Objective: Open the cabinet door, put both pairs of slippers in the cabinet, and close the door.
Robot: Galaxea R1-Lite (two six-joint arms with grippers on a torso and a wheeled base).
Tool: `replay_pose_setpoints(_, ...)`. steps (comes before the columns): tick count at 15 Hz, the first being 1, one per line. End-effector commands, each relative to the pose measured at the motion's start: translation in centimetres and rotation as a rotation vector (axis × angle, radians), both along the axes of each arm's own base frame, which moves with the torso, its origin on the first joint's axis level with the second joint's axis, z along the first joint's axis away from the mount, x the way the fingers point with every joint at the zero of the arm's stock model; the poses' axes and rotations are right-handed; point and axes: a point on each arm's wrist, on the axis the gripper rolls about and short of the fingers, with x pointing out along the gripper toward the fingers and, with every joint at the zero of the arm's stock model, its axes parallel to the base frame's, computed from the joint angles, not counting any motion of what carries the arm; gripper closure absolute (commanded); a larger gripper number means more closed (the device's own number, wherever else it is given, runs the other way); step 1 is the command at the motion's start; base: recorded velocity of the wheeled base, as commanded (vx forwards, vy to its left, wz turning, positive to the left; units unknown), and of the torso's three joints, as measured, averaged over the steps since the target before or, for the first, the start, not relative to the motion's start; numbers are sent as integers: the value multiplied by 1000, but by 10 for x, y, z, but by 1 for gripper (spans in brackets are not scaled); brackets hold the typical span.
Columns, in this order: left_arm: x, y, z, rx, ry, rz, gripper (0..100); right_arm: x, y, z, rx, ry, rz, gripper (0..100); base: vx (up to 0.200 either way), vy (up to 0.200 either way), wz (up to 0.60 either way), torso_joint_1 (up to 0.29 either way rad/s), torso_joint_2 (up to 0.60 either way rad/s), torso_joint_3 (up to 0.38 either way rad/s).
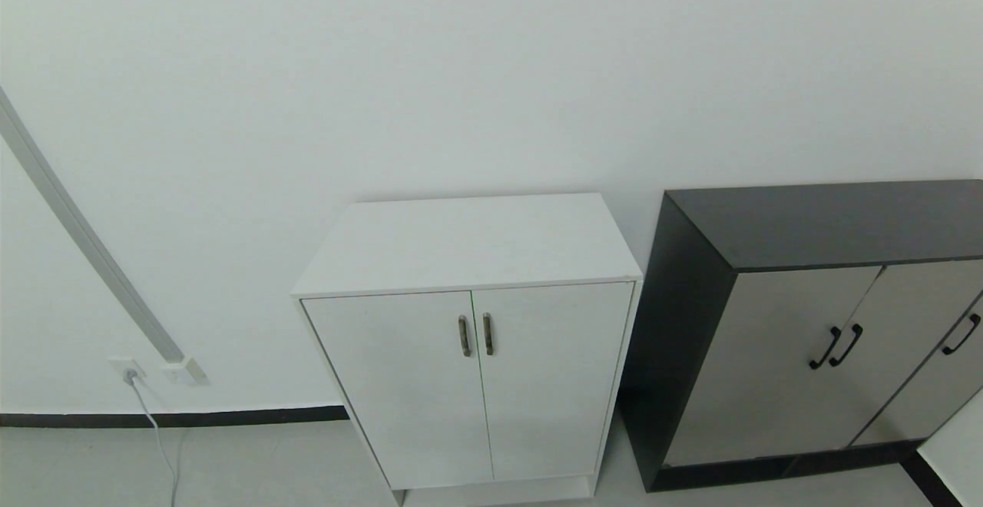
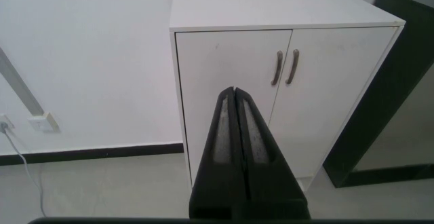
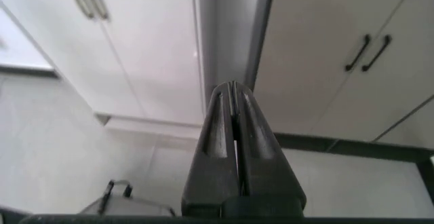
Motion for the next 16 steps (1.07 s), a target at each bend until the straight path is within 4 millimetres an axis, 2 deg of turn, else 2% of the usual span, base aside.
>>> replay_pose_setpoints(1,0,0,0,0,0,1,100,-4,0,-1,3,-56,-22,100,0,0,0,0,0,0)
replay_pose_setpoints(8,0,0,0,0,0,1,100,-14,1,-3,11,-186,-68,100,0,0,0,0,0,0)
replay_pose_setpoints(16,0,0,0,4,0,1,100,-15,-1,-2,90,-194,-168,100,0,0,0,0,0,0)
